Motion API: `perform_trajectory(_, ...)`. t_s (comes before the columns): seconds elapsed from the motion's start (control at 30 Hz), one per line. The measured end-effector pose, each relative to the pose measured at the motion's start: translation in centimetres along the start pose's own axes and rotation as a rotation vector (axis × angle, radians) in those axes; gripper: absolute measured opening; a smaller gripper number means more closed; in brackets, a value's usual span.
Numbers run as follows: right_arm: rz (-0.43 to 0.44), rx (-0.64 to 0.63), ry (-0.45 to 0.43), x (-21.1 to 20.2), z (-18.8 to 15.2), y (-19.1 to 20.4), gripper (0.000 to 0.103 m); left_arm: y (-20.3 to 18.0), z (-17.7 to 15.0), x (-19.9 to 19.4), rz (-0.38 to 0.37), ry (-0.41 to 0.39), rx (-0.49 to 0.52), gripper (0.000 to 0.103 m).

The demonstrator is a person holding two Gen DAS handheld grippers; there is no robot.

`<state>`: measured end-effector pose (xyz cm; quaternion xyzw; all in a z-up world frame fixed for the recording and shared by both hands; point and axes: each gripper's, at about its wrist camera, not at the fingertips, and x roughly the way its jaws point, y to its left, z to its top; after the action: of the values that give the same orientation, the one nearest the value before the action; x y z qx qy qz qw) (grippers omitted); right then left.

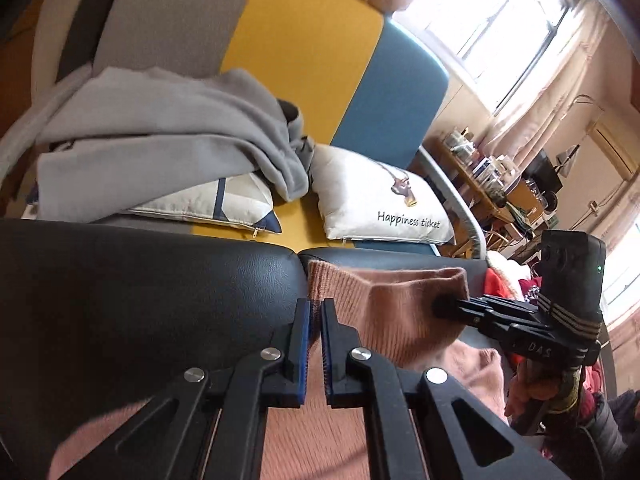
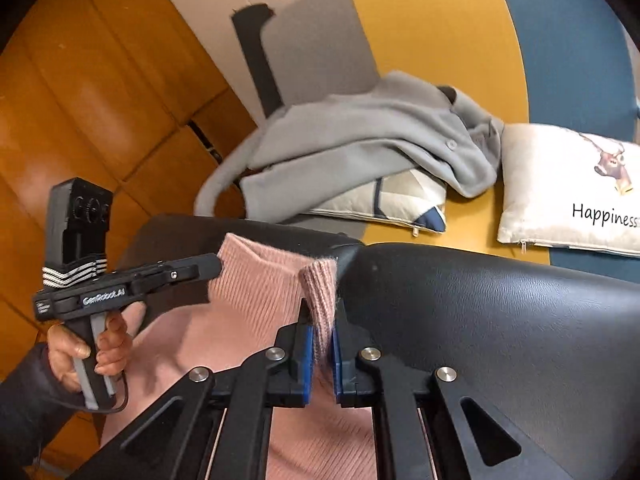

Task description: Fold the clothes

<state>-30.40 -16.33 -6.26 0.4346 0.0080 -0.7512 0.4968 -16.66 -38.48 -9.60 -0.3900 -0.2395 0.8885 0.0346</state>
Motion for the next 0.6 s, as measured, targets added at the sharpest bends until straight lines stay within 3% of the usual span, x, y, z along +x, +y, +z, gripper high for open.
perform_trajectory(0.3,0.024,0.020,-0.013,-2.6,-6.6,2.5,0.008,-0.9,-6.2,-3.4,-0.010,-0.020,0.007,0.004)
perform_trajectory(0.6,-0.009,0.034,-0.018,-2.6,-11.9,3.4,0.008,0.0,-10.8,-3.8,0.017,0.008,-0.011,0.004)
